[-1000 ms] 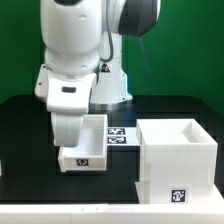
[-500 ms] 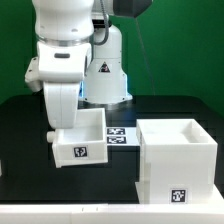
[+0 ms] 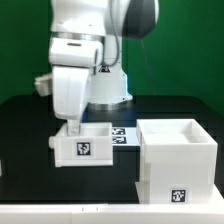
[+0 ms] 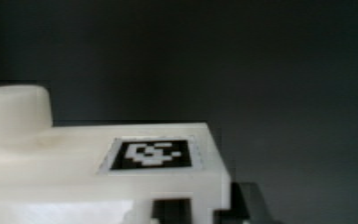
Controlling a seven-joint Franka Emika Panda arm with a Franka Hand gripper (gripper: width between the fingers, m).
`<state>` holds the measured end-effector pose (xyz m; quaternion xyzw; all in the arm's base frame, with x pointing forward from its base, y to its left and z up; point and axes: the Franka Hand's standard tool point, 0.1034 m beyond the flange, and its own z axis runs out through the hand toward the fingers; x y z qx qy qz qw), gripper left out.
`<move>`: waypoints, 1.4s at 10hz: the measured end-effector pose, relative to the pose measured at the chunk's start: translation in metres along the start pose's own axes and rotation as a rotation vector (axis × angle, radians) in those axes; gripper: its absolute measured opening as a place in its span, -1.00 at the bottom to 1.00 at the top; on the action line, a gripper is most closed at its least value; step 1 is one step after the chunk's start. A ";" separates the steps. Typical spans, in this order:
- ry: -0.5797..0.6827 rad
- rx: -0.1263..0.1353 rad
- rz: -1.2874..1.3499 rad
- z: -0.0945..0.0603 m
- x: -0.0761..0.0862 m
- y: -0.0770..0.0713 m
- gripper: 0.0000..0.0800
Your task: Assemble drawer
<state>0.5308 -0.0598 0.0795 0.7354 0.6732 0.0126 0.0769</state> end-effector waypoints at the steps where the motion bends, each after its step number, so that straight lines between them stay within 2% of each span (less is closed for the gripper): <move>1: -0.021 0.036 0.051 0.011 0.013 -0.006 -0.90; 3: -0.026 0.036 0.034 0.008 0.005 -0.004 -0.90; 5: -0.027 0.040 0.034 0.010 0.005 -0.006 -0.90; 6: -0.044 0.036 0.070 0.015 0.011 -0.005 -0.90; 7: -0.072 0.037 0.085 0.022 0.024 0.000 -0.90; 8: -0.103 0.058 0.107 0.028 0.033 0.006 -0.90; 9: -0.111 0.069 0.127 0.033 0.037 0.005 -0.90; 10: -0.113 0.080 0.131 0.037 0.038 0.000 -0.90; 13: -0.115 0.079 0.107 0.037 0.035 0.001 -0.90; 14: -0.118 0.083 0.021 0.038 0.033 0.000 -0.90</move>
Offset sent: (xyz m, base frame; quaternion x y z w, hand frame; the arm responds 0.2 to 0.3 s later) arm 0.0000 0.0000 0.0000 0.0000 0.0000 0.0000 1.0000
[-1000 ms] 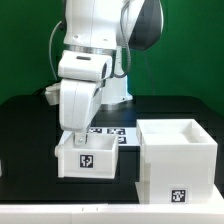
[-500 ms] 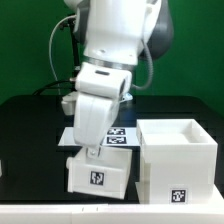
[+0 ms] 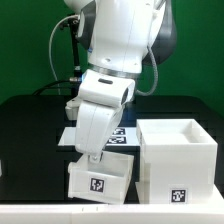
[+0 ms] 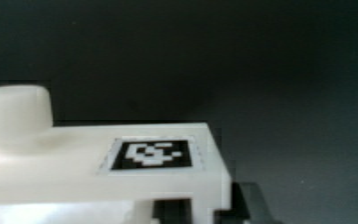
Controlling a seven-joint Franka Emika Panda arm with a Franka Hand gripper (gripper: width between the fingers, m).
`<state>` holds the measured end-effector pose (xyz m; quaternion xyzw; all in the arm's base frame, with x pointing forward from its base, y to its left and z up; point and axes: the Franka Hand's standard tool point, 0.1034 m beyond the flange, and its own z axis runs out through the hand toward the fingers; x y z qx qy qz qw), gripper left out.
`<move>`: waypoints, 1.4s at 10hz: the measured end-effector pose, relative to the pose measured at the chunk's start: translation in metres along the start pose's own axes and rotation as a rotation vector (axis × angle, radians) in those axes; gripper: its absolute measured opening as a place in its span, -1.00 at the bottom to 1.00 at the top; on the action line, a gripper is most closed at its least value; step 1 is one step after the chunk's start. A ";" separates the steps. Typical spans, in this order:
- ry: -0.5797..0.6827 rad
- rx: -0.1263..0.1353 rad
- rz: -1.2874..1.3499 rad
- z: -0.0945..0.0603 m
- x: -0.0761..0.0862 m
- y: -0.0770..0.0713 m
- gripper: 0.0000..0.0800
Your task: Assemble drawer
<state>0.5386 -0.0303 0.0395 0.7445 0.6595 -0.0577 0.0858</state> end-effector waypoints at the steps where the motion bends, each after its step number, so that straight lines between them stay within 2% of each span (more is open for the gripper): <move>1: -0.007 0.000 -0.059 0.000 0.002 0.000 -0.90; 3: -0.025 0.012 -0.140 -0.003 0.012 0.000 -0.90; 7: -0.024 0.016 -0.129 -0.002 0.010 0.000 -0.90; 10: -0.037 0.011 -0.132 -0.007 0.011 0.018 -0.90; 12: -0.047 0.032 -0.136 -0.006 0.013 0.019 -0.90; 14: -0.043 0.032 -0.125 -0.006 0.019 0.018 -0.90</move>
Offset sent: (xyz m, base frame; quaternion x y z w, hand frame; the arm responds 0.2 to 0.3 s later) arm -0.0030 0.0049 0.0038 0.0292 0.0124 0.0557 0.9979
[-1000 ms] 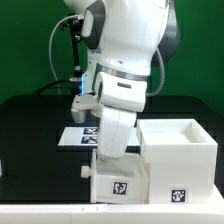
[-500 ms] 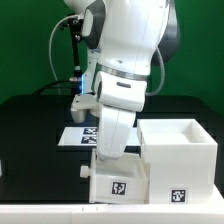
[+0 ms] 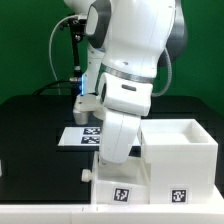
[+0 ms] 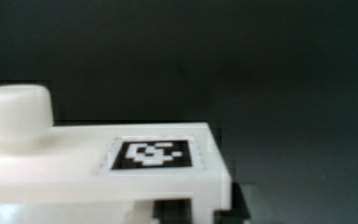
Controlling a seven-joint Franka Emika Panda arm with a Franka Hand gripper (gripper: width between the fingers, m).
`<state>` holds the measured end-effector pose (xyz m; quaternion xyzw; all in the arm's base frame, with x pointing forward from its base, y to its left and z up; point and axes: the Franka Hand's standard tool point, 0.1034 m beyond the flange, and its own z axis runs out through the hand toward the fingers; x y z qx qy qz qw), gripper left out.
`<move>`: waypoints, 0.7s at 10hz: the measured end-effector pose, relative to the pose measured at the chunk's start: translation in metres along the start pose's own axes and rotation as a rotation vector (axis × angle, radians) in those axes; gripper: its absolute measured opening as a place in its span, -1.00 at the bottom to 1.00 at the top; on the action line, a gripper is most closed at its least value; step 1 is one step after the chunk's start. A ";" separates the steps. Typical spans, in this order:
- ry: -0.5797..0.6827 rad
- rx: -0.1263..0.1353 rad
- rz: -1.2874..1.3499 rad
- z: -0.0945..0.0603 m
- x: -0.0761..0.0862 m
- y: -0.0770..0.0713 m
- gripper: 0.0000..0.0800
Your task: Assemble drawer
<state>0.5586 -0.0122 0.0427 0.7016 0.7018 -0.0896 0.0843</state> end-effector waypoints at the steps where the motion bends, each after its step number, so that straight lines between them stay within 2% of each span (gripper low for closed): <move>1: 0.002 -0.001 -0.003 -0.001 0.002 0.000 -0.90; 3: 0.005 -0.001 0.018 -0.002 0.006 -0.002 -0.90; 7: 0.009 0.009 0.012 0.005 0.011 -0.008 -0.90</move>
Offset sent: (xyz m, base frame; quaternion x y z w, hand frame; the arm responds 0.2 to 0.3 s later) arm -0.0135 0.0263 -0.0060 0.0060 0.0402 -0.0093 0.9991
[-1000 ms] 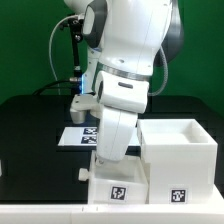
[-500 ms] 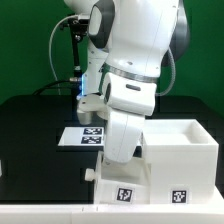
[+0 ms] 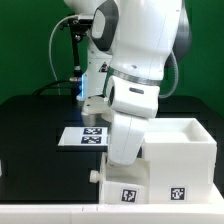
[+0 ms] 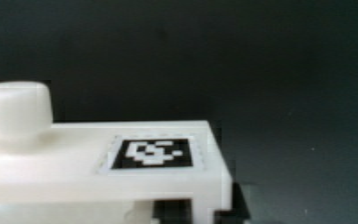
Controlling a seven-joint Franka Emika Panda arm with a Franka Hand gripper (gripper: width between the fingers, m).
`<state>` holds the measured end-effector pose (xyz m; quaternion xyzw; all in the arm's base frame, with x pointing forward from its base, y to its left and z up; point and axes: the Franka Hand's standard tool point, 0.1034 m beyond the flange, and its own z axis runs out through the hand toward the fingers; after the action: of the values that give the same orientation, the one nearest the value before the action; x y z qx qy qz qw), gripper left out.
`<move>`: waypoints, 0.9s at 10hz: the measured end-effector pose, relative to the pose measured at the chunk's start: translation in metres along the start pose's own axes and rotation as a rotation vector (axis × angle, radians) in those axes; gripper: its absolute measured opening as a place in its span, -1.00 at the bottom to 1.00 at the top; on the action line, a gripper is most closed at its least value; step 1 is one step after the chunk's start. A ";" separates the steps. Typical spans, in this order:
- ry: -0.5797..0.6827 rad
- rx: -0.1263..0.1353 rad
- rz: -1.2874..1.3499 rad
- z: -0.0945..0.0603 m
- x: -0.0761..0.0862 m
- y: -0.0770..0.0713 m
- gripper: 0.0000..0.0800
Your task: Assemble drawer
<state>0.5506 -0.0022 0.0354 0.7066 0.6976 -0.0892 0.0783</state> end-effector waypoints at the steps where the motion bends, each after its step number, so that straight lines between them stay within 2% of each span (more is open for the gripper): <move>1: -0.002 0.008 0.022 0.005 0.001 -0.002 -0.90; 3: -0.002 0.014 0.065 0.010 0.006 -0.003 -0.90; 9: -0.005 0.014 0.108 0.009 0.009 -0.003 -0.90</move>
Offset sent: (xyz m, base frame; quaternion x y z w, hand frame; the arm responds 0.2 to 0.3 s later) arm 0.0067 0.0221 -0.0139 0.0055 0.0209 0.0409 0.9989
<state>0.5479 0.0040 0.0246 0.7435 0.6576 -0.0915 0.0801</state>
